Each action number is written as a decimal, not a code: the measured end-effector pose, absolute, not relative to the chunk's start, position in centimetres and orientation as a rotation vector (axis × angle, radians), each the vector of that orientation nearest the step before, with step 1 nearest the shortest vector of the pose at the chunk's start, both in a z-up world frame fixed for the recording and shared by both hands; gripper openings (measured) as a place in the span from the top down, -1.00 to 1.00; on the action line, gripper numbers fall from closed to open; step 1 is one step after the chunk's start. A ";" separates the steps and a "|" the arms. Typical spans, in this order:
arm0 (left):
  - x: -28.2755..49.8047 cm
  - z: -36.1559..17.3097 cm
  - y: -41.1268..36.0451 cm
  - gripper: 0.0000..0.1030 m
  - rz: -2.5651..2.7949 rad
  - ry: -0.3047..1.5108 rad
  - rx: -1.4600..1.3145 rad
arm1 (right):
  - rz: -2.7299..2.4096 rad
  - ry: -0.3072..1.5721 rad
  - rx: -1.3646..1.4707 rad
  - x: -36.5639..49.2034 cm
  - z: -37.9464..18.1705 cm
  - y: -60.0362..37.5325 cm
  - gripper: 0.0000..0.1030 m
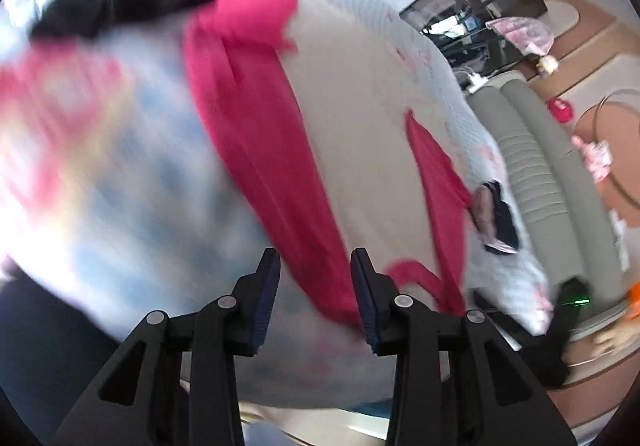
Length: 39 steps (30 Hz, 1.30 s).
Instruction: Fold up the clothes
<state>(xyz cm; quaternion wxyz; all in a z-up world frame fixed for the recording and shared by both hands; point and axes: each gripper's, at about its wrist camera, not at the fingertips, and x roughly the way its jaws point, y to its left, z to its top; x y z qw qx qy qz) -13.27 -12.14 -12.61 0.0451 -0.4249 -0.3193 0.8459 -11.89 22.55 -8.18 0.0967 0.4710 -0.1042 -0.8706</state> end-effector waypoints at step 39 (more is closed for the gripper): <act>-39.8 -5.0 -7.0 -0.17 2.410 -0.599 -1.408 | -2.478 -0.327 1.406 -19.8 -6.0 17.1 -0.35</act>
